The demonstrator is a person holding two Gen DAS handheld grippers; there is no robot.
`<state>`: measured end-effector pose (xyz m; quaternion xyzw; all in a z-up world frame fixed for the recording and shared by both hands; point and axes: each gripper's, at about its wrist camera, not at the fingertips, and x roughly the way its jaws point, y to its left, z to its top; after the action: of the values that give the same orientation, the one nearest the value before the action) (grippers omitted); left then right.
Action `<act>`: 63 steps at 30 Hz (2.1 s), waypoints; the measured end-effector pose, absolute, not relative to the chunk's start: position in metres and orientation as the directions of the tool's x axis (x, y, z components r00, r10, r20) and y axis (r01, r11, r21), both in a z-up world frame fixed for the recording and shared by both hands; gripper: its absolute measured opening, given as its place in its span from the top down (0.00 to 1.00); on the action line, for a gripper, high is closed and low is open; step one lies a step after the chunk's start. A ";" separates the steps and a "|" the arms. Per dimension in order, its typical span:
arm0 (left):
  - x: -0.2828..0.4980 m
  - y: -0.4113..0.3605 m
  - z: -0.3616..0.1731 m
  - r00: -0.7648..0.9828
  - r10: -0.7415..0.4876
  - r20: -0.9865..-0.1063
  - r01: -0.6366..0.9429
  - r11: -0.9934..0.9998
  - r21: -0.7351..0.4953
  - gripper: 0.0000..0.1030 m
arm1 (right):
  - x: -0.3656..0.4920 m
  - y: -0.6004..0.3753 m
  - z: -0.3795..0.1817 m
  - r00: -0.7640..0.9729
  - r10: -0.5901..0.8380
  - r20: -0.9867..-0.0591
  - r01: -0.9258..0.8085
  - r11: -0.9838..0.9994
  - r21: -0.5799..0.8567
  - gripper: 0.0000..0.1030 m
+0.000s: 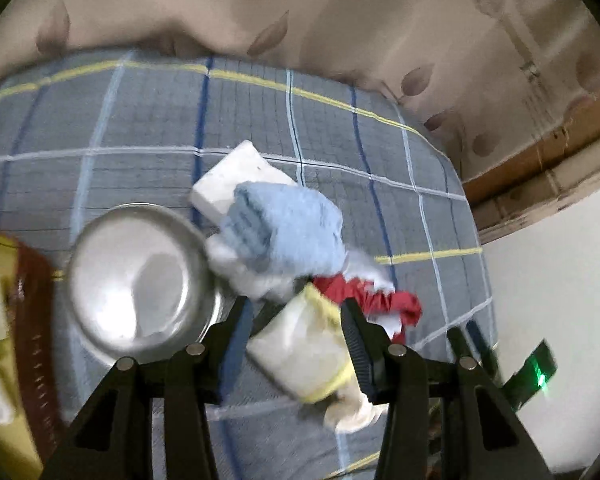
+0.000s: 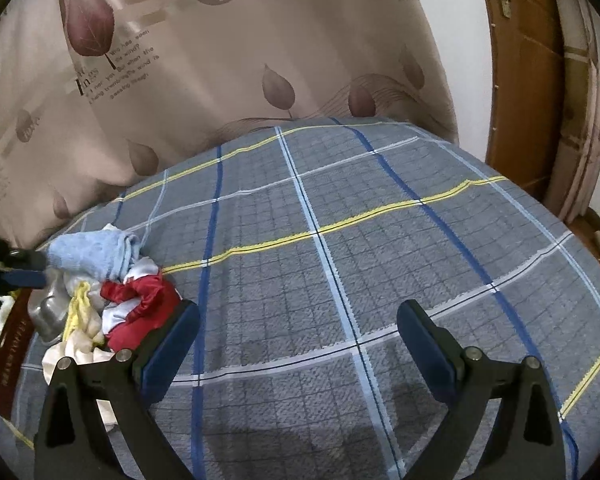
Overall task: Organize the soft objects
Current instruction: 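Grasp the blue towel with the left gripper and lift it, then carry the blue towel with the left gripper over the gold tin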
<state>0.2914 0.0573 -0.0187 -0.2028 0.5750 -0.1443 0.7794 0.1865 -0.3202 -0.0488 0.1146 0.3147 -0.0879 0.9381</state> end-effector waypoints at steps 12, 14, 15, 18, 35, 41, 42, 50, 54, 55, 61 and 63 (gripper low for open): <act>0.332 0.057 -0.027 0.302 -0.491 -0.817 -0.095 0.837 -0.538 0.51 | 0.187 -0.321 -0.050 0.797 -0.041 -0.602 0.201 0.958 0.202 0.05; 0.338 0.054 -0.028 0.301 -0.488 -0.819 -0.096 0.839 -0.535 0.51 | 0.187 -0.322 -0.050 0.801 -0.033 -0.598 0.199 0.956 0.214 0.05; 0.340 0.054 -0.029 0.303 -0.484 -0.821 -0.099 0.840 -0.533 0.51 | 0.187 -0.322 -0.050 0.800 -0.032 -0.599 0.199 0.956 0.214 0.05; 0.342 0.050 -0.031 0.318 -0.473 -0.822 -0.099 0.845 -0.525 0.51 | 0.187 -0.322 -0.050 0.799 -0.029 -0.600 0.198 0.956 0.218 0.05; 0.325 0.063 0.000 0.506 -0.402 -0.763 -0.070 0.863 -0.501 0.88 | 0.188 -0.324 -0.053 0.791 -0.025 -0.611 0.207 0.951 0.228 0.05; 0.318 0.105 0.015 0.572 -0.304 -0.762 -0.132 0.883 -0.451 0.88 | 0.189 -0.324 -0.053 0.787 -0.032 -0.616 0.211 0.952 0.221 0.05; 0.319 0.112 0.016 0.581 -0.288 -0.762 -0.141 0.886 -0.442 0.88 | 0.189 -0.324 -0.053 0.787 -0.033 -0.616 0.212 0.952 0.220 0.05; 0.309 0.166 0.023 0.659 -0.244 -0.712 -0.196 0.858 -0.475 0.88 | 0.194 -0.322 -0.054 0.769 -0.045 -0.637 0.222 0.955 0.200 0.05; 0.295 0.190 0.023 0.692 -0.224 -0.686 -0.233 0.830 -0.506 0.88 | 0.195 -0.321 -0.055 0.763 -0.050 -0.644 0.224 0.955 0.192 0.05; 0.290 0.194 0.024 0.702 -0.223 -0.677 -0.235 0.824 -0.516 0.88 | 0.195 -0.321 -0.056 0.762 -0.051 -0.646 0.225 0.955 0.191 0.05; 0.274 0.216 0.024 0.718 -0.173 -0.674 -0.268 0.825 -0.497 0.88 | 0.197 -0.320 -0.057 0.755 -0.057 -0.653 0.230 0.956 0.182 0.05; 0.269 0.223 0.023 0.723 -0.171 -0.669 -0.278 0.815 -0.509 0.88 | 0.197 -0.319 -0.058 0.752 -0.059 -0.656 0.232 0.956 0.180 0.05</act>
<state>0.2691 0.2230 0.0226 -0.3029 0.3708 0.0306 0.8774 0.1969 -0.3192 -0.0578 0.1258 0.3430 -0.0784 0.9276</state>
